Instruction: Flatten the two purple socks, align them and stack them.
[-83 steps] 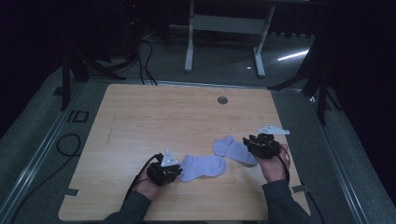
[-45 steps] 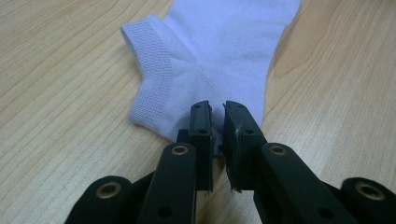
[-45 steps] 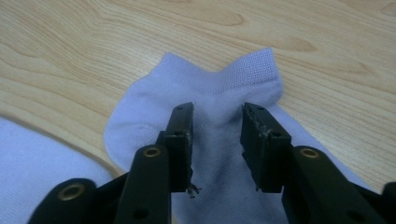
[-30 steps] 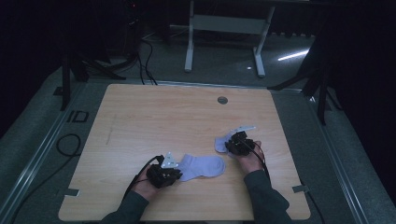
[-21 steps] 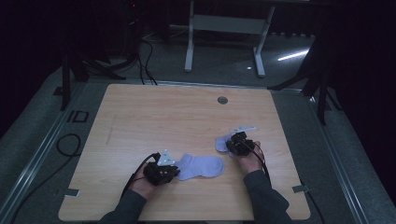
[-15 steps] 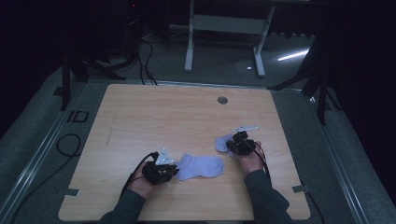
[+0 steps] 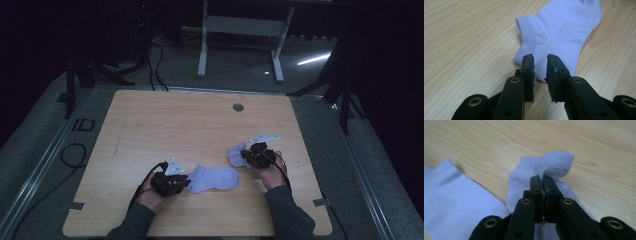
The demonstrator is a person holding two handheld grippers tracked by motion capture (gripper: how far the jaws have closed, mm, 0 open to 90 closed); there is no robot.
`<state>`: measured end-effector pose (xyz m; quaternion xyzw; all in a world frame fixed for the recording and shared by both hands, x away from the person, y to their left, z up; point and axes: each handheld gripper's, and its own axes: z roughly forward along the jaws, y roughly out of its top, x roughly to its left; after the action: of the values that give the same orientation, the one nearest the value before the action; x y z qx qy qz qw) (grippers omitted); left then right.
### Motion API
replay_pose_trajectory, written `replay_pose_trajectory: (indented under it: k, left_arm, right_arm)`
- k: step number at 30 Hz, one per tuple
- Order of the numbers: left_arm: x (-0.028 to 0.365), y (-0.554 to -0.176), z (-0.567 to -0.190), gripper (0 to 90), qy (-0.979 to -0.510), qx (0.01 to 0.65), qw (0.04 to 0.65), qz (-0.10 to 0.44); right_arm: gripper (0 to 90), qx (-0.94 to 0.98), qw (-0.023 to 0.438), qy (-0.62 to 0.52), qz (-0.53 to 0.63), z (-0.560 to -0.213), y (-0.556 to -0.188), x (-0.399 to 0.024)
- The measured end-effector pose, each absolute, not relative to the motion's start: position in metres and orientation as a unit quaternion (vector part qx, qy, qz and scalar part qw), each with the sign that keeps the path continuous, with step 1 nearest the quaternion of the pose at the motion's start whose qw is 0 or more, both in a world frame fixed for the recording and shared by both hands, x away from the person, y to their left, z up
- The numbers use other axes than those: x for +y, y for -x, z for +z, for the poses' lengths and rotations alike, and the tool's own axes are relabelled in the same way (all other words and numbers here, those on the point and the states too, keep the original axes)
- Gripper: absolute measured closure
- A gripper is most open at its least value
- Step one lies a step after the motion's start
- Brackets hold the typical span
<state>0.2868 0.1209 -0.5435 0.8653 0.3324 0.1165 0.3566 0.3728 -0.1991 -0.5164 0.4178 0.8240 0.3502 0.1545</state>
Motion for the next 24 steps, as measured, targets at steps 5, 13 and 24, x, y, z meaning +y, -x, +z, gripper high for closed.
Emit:
replay_pose_trajectory:
  k: [5, 13, 24]
  left_arm:
    - [0.121, -0.287, -0.543, 75.1, -0.866, 0.332, 0.356, 0.116]
    - [0.121, -0.287, -0.543, 75.3, -0.867, 0.333, 0.352, 0.116]
    - [0.119, -0.288, -0.547, 80.3, -0.869, 0.339, 0.341, 0.117]
  right_arm:
    - [87.4, 0.824, 0.160, -0.399, 0.368, -0.502, -0.361, -0.196]
    - [87.4, 0.827, 0.172, -0.366, 0.391, -0.479, -0.344, -0.185]
    - [87.4, 0.834, 0.183, -0.313, 0.416, -0.452, -0.325, -0.157]
